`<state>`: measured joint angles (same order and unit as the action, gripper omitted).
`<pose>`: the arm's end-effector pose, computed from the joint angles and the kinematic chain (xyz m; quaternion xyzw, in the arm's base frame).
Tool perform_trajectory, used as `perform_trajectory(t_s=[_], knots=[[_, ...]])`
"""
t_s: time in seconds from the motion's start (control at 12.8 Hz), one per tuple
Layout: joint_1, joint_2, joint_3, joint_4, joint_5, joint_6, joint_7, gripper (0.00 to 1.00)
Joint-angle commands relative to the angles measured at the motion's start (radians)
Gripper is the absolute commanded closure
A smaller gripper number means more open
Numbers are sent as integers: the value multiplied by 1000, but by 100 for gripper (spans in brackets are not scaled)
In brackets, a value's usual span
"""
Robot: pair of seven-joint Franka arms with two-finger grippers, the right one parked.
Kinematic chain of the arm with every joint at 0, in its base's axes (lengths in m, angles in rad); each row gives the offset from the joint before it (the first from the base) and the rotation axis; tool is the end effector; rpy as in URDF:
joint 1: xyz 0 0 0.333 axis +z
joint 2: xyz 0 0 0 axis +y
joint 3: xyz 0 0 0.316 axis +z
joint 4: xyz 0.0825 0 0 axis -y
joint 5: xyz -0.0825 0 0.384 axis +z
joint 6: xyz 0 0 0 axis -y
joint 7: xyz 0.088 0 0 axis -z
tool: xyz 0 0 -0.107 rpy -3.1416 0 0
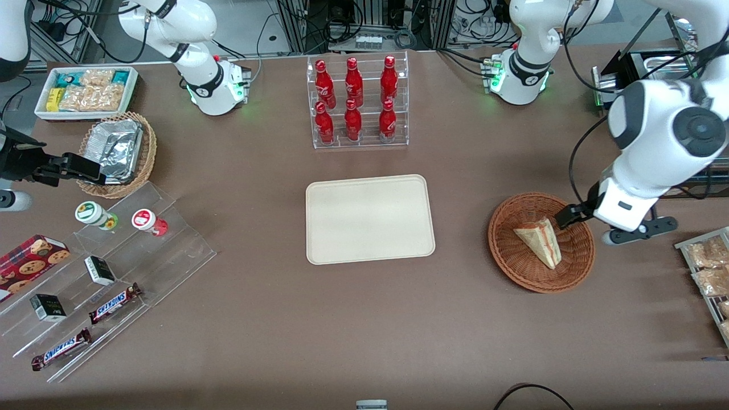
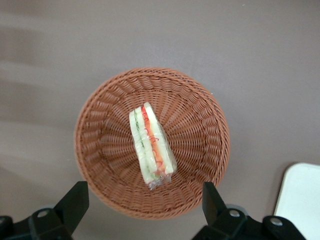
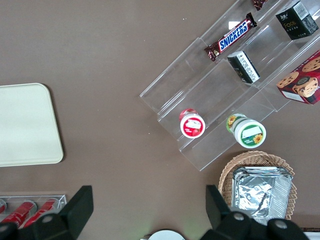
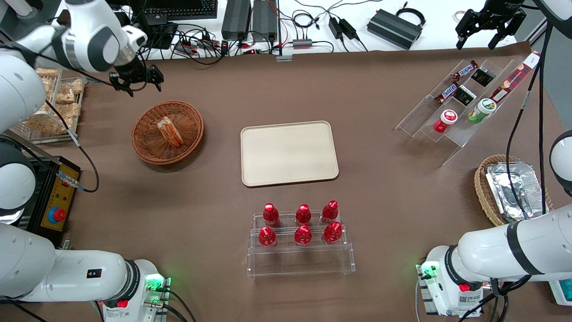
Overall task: Place sandwich from basket to tray
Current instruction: 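Lower the open left gripper over the wrapped sandwich in the basket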
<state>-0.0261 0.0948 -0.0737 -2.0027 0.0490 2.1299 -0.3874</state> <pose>0.5743 -0.0546 0.4141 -0.9911 -0.1309 -0.0201 0.0130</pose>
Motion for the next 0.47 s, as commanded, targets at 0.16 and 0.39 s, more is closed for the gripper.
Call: perform_trajectory(t_s=[0.16,0.39], knots=[[-6,19,-2,-146,12,194,-140,0],[-6,48,-3,-208,11,300,-162,0]])
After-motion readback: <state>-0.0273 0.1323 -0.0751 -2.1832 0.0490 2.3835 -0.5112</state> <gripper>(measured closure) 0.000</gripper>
